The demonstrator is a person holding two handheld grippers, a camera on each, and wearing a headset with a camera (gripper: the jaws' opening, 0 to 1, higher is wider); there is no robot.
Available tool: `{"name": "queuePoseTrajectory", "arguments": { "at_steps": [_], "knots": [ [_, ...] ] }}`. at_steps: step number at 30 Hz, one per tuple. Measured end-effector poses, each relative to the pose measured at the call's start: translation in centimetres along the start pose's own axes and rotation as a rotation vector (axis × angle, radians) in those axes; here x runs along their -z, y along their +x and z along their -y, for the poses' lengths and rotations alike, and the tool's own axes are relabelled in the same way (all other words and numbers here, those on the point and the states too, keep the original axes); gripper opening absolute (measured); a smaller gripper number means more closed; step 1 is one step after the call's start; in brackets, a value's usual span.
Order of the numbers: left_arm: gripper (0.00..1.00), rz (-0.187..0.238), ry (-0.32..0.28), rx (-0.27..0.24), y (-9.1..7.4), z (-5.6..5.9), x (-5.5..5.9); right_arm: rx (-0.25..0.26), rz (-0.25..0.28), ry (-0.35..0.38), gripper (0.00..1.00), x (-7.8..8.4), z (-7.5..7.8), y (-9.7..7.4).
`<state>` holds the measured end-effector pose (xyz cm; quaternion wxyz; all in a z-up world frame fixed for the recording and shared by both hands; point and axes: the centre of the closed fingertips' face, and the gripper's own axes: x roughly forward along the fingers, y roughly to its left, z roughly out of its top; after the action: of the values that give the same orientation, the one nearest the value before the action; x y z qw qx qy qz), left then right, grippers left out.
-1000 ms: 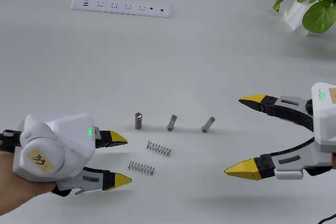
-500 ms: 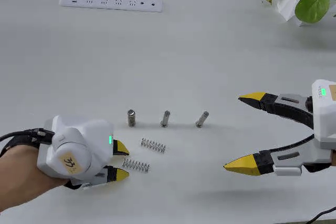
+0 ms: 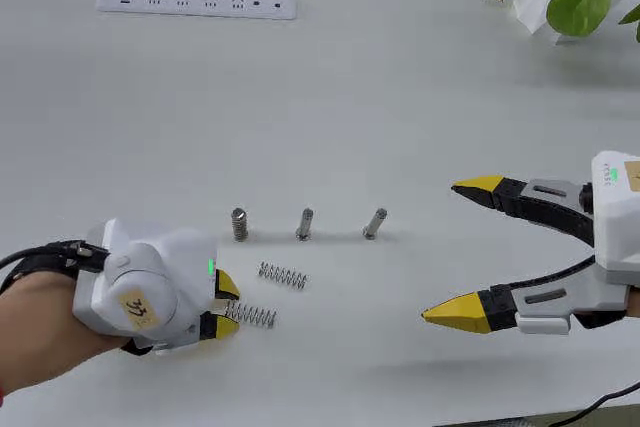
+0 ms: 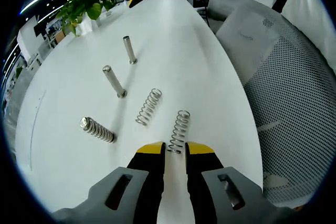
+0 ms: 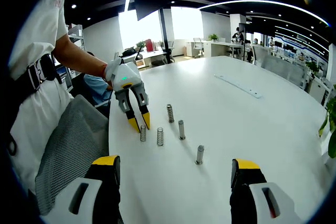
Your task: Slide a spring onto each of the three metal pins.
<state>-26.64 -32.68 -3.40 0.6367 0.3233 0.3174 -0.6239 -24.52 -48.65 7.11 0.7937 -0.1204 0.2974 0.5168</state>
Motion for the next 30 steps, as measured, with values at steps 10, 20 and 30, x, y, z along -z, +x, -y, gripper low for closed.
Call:
{"name": "queuePoseTrajectory", "arguments": {
  "at_steps": [10, 20, 30],
  "knots": [
    [0.08, -0.007, 0.010, 0.001, 0.06, 0.04, -0.01, 0.006, 0.007, -0.001, 0.86, -0.12, 0.09, -0.06],
    [0.07, -0.017, 0.009, -0.009, 0.03, 0.09, 0.06, 0.006, 0.003, 0.003, 0.86, 0.12, -0.07, 0.14],
    [0.07, 0.004, -0.029, -0.008, -0.18, 0.30, 0.01, -0.003, 0.001, 0.000, 0.85, -0.01, -0.46, 0.54]
  ]
}}
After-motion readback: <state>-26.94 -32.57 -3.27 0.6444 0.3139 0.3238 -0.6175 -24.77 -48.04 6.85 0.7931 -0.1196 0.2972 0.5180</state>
